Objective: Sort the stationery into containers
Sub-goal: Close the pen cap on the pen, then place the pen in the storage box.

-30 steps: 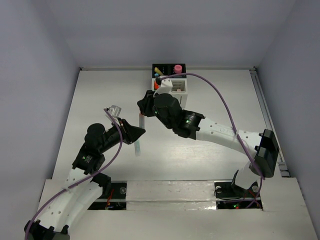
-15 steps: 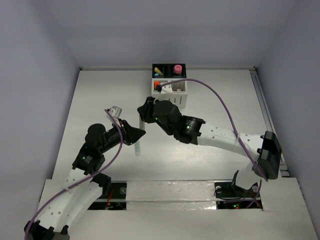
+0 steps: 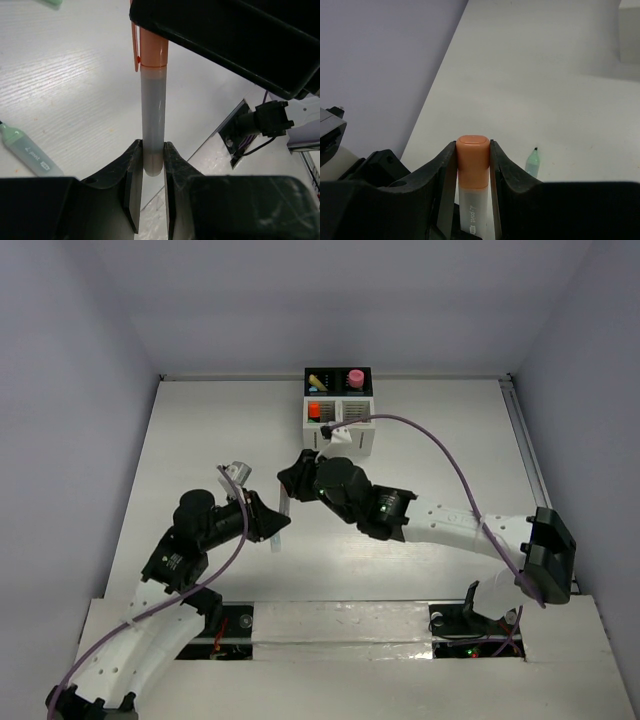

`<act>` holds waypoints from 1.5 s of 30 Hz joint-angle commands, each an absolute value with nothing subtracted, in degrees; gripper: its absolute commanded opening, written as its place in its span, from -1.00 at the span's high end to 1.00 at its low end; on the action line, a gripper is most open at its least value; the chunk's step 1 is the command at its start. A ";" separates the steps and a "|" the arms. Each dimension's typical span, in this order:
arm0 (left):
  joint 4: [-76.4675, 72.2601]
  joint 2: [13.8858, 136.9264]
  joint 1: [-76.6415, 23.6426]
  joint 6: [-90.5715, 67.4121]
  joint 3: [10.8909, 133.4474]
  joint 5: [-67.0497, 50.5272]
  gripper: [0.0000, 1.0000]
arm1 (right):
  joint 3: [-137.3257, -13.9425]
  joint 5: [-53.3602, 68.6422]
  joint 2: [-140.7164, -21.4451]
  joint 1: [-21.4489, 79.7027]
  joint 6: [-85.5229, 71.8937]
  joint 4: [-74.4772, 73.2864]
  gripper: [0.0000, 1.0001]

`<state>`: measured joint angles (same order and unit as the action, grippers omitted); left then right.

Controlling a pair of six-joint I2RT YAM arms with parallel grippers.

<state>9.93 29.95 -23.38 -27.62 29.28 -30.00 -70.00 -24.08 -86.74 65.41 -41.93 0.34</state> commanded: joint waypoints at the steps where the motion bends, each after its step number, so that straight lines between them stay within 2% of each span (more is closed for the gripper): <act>1: 2.81 30.49 -22.15 -23.74 37.52 -19.78 1.00 | -64.44 -15.03 -85.70 71.80 -44.12 -7.65 1.00; 10: 0.35 35.86 -22.15 -23.29 44.91 -18.99 1.00 | -55.47 -12.75 -84.38 77.60 -51.59 -3.78 1.00; 15: -0.97 37.35 -22.15 -23.29 47.55 -19.60 1.00 | -53.79 -15.28 -82.62 77.61 -52.82 -3.87 1.00; 20: -0.70 36.56 -22.15 -24.26 44.74 -23.19 1.00 | -58.09 -24.24 -79.72 77.09 -50.10 -7.73 1.00; 24: -0.70 35.51 -22.15 -25.49 40.00 -26.71 1.00 | -63.27 -31.10 -78.57 72.35 -43.87 -7.65 1.00; 25: -0.70 35.33 -22.15 -25.66 39.29 -27.33 0.98 | -64.41 -31.46 -78.66 68.59 -42.64 -6.60 1.00; 27: -0.79 34.81 -22.15 -26.01 37.45 -28.74 0.78 | -67.75 -31.81 -78.92 64.71 -38.86 -4.41 1.00; 28: -0.70 34.63 -22.15 -26.02 36.92 -29.09 0.51 | -69.24 -32.60 -79.36 60.69 -37.37 -2.05 1.00; 30: -0.09 34.28 -22.15 -25.75 36.12 -29.44 0.16 | -75.45 -32.78 -82.43 56.53 -34.46 -1.49 1.00; 31: -0.09 34.10 -22.15 -25.49 36.04 -29.44 -0.13 | -77.67 -32.87 -83.83 54.60 -33.41 -0.89 1.00; 34: 2.81 33.58 -22.15 -23.91 36.03 -29.79 -0.43 | -86.11 -33.22 -89.63 48.70 -28.84 0.69 1.00; 37: 4.22 32.43 -22.15 -22.33 36.56 -28.92 -0.98 | -92.70 -32.10 -95.79 43.78 -24.97 3.06 1.00; 45: 6.24 31.12 -22.15 -19.42 36.92 -22.77 -0.98 | -107.04 -32.26 -112.31 35.95 -10.48 15.63 1.00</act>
<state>7.25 32.16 -22.37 -21.39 36.34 -25.91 -101.06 -32.32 -108.40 37.54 -19.51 7.14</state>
